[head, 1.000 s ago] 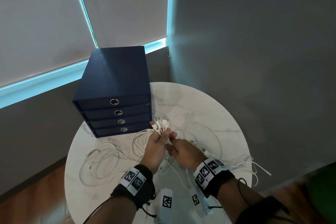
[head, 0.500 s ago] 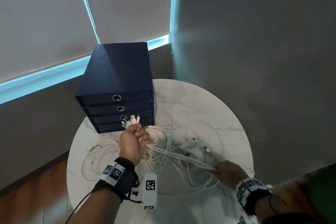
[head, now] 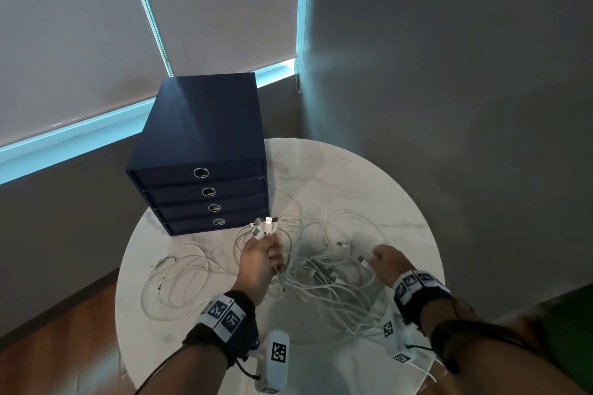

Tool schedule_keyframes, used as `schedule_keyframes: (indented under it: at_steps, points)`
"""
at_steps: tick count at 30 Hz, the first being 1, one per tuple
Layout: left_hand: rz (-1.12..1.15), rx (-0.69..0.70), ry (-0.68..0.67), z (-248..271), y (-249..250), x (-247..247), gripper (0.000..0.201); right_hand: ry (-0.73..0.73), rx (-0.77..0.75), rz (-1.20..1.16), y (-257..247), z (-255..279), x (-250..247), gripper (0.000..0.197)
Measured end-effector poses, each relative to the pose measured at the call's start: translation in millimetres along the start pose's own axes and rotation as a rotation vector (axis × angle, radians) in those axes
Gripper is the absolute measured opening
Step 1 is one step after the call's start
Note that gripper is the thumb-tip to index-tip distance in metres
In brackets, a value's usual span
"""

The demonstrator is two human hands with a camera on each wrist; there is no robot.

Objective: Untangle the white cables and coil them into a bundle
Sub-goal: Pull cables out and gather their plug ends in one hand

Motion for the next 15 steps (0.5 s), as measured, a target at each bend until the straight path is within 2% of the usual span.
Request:
schedule_keyframes:
  at_steps: [3, 7, 9, 11, 13, 15]
  points:
    - [-0.007, 0.016, 0.010, 1, 2, 0, 0.035, 0.033, 0.112, 0.057, -1, -1, 19, 0.034]
    - [-0.028, 0.029, 0.018, 2, 6, -4, 0.027, 0.007, 0.206, -0.021, -8, 8, 17, 0.038]
    - [-0.001, 0.019, 0.032, 1, 7, -6, 0.025, 0.041, 0.246, -0.190, -11, 4, 0, 0.039]
    - [0.058, -0.005, 0.048, 0, 7, -7, 0.024, 0.134, 0.255, -0.399, -14, -5, -26, 0.041]
    - [0.113, -0.039, 0.067, 0, 7, -4, 0.026, 0.248, 0.236, -0.641, -25, -8, -55, 0.026]
    - [0.167, -0.078, 0.088, 1, 7, 1, 0.028, 0.321, 0.174, -0.838, -47, -5, -80, 0.020]
Point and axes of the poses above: each hand's wrist, its own z-axis away from the middle knuckle, its own x-axis out of the palm, y = z × x, the point moved 5 cm from there along -z, towards the middle knuckle, and after that the axes turned 5 degrees about z, right-handed, at the moved point
